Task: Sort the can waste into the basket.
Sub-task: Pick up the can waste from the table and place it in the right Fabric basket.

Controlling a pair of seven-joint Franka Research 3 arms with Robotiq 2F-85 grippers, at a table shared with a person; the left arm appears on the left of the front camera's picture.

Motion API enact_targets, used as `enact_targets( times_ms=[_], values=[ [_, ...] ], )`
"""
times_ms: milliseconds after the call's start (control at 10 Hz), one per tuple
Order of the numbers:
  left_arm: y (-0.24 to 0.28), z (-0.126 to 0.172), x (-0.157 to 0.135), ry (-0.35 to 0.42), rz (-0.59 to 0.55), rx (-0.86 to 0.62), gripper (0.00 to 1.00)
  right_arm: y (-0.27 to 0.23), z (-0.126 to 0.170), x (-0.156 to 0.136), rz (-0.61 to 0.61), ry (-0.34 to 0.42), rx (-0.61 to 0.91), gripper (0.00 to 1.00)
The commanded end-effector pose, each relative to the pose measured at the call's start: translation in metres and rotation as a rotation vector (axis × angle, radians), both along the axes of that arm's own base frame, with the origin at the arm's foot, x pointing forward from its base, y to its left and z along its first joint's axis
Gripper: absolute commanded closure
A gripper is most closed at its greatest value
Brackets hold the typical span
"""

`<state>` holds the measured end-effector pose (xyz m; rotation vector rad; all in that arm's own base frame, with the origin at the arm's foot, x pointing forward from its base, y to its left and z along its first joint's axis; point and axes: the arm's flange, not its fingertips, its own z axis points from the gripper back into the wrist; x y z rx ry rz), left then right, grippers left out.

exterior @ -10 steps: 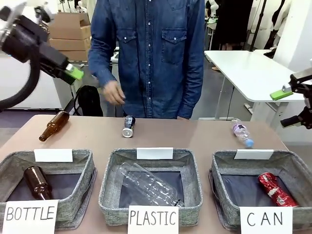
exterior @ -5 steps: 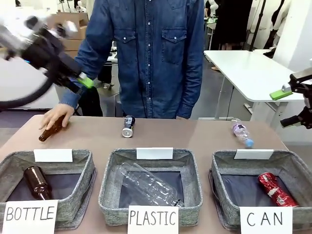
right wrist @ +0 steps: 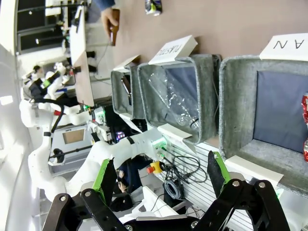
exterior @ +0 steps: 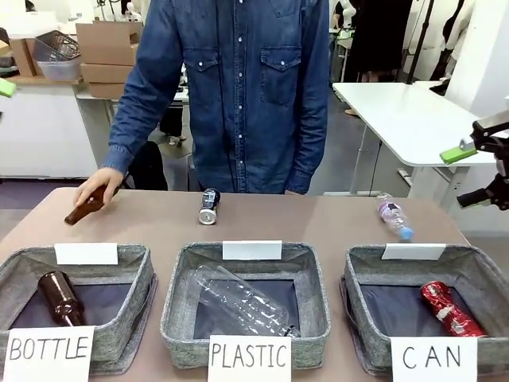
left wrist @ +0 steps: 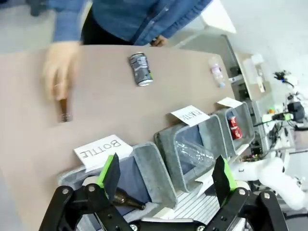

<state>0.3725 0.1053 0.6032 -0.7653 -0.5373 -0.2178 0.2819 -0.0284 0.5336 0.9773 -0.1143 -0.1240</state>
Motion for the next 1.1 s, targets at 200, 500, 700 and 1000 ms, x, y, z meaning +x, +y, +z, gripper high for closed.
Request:
enact_targets(
  times_ms=[200,500,700,1000],
  values=[
    [-0.008,-0.02,0.045,0.165,0.128,-0.093,0.0,-0.001,0.001,0.0,0.013,-0.014,-0.01,0.0],
    [0.004,-0.034,0.039,0.117,0.08,-0.044,0.0,-0.001,0.001,0.0,0.013,-0.014,-0.01,0.0],
    [0.016,-0.028,0.042,0.1,0.087,-0.04,0.0,-0.001,0.001,0.0,0.013,-0.014,-0.01,0.0],
    [0.095,-0.02,0.042,0.083,0.115,-0.128,0.0,-0.001,0.001,0.0,0.013,-0.014,-0.01,0.0]
  ],
)
